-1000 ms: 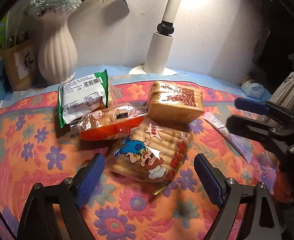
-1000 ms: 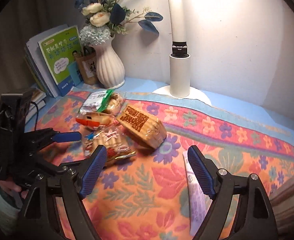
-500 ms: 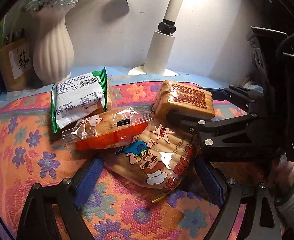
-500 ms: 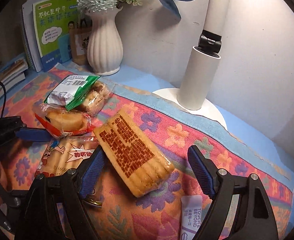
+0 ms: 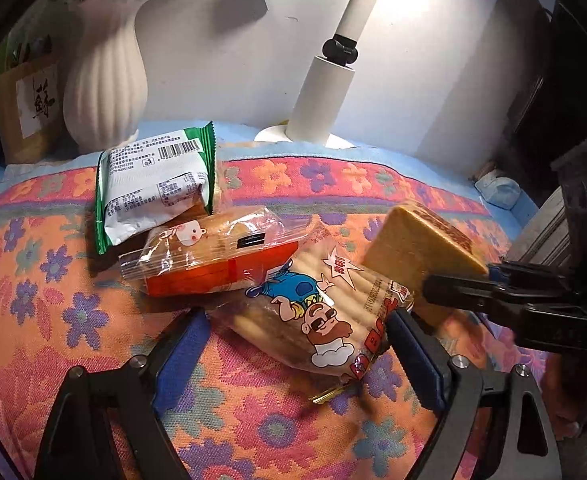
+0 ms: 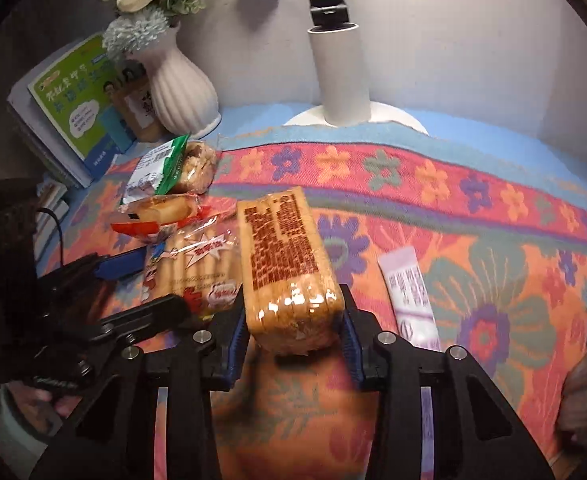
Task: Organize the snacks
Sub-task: 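Grasp the cartoon biscuit bag with the left tool while the right grasps the bread loaf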
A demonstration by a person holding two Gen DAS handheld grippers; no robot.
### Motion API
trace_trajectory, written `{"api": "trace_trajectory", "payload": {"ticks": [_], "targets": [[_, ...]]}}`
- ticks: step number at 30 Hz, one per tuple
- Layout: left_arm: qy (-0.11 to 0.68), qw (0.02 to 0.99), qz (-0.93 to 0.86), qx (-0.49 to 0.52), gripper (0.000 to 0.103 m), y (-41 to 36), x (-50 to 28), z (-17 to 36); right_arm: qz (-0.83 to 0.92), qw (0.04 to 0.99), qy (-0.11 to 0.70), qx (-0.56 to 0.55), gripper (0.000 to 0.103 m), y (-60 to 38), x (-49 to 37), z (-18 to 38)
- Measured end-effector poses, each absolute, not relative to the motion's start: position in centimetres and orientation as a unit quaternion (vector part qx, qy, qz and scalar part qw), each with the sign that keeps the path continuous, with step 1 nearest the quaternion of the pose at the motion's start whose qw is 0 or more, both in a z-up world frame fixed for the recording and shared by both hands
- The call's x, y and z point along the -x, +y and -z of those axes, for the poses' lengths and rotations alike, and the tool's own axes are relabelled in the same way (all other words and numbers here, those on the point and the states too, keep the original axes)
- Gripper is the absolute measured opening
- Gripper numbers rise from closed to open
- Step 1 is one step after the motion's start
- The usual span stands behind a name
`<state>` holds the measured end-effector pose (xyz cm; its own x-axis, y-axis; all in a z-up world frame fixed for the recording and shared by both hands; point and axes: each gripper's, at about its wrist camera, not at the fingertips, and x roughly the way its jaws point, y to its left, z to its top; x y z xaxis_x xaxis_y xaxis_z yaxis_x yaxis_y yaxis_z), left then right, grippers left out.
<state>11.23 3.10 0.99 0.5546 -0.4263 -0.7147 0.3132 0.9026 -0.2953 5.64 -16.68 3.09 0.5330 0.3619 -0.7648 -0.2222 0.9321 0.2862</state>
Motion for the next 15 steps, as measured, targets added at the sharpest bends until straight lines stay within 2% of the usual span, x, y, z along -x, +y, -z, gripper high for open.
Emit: {"api": "trace_trajectory", "payload": {"ticks": [3,5,10,15], "targets": [[0.423,0.876,0.224,0.063,0.074,2.7,-10.9,-1.1,-0.148,0.869,0.461,-0.099,0.035,-17.7,-2.7,-3.2],[0.424,0.869,0.243,0.077,0.045,2.7,-10.4,-1.2,-0.146,0.865,0.466,-0.120,0.035,-18.4,-1.0,-3.3],[0.436,0.862,0.240,0.095,0.043,2.7,-7.0,-1.4,-0.155,0.849,0.472,-0.180,0.035,-19.9,3.3,-3.4],[0.450,0.849,0.268,0.070,0.043,1.2,-1.2,-1.7,-0.163,0.834,0.475,-0.227,0.035,-21.7,7.6,-3.2]]}}
